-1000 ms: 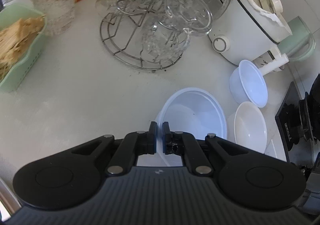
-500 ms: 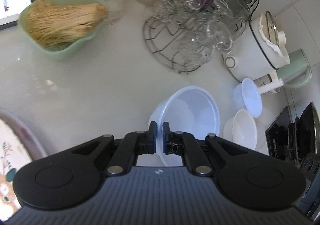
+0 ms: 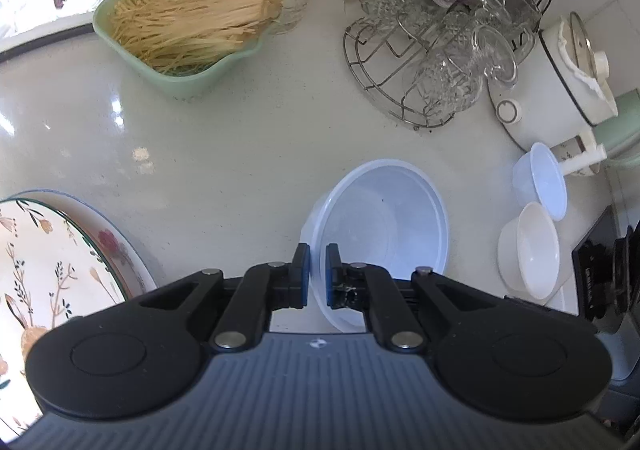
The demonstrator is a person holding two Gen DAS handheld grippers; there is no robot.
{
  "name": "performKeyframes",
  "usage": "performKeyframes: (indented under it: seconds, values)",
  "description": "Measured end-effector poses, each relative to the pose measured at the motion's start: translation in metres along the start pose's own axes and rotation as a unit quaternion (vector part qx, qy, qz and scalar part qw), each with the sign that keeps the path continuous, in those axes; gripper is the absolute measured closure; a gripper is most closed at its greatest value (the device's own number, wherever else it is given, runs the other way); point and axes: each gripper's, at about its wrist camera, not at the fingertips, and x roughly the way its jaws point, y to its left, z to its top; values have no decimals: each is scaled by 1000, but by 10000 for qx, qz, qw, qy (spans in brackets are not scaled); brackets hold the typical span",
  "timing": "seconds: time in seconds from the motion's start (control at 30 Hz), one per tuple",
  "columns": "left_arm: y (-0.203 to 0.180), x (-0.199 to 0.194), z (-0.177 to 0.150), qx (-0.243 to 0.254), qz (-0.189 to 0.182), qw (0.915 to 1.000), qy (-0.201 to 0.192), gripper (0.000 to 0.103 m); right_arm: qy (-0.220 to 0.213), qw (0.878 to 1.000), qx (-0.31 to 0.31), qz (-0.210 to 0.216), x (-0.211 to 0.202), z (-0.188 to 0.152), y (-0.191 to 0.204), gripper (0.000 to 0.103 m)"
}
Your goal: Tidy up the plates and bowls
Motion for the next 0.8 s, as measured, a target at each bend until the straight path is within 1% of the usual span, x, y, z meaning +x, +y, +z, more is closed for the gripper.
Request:
performKeyframes:
  seconds: [0.03, 0.1, 0.13, 0.2, 0.27, 0.3, 0.33, 0.4, 0.43, 0.47, 0.5, 0.7, 0.8]
  values:
    - [0, 0, 0, 12, 44, 10000, 10, 93, -9, 10000, -39, -19, 1, 1, 2, 83]
    - [1, 1, 1, -23, 80, 10000, 31, 81, -27, 10000, -61, 35, 2, 2, 4, 83]
    - [1, 2, 2, -29, 94, 9999, 41, 78, -35, 9999, -69, 73, 1, 2, 5, 83]
    - [-2, 2, 4, 34, 146, 9999, 9, 65, -71, 9998, -86, 138, 1, 2, 6, 83]
    - [-4, 1, 4, 75, 213, 9997, -22, 58, -46, 9998, -60, 166, 2, 2, 6, 82]
    - [-4, 0, 4, 59, 234, 9997, -74, 57, -41, 9998, -33, 181, 2, 3, 5, 82]
    - [-4, -3, 5, 45, 279, 9995, -148, 56, -55, 9998, -13, 192, 2, 3, 5, 80]
    - [-6, -9, 5, 79, 448, 9985, -311, 49, -122, 9995, 20, 290, -1, 4, 4, 70]
    - [-6, -12, 6, 92, 490, 9981, -375, 49, -178, 9993, 28, 333, -3, 4, 3, 69]
    - [-6, -15, 6, 90, 480, 9979, -428, 49, -229, 9991, 20, 363, -6, 4, 3, 64]
    - [-6, -18, 7, 95, 442, 9979, -470, 49, -281, 9990, 12, 357, -9, 5, 3, 62]
    - [-15, -33, 13, 303, 379, 9969, -616, 49, -674, 9973, 3, 275, -34, 9, 2, 62]
    - [-24, -42, 13, 466, 351, 9953, -770, 49, -1053, 9943, 7, 184, -55, 11, 1, 62]
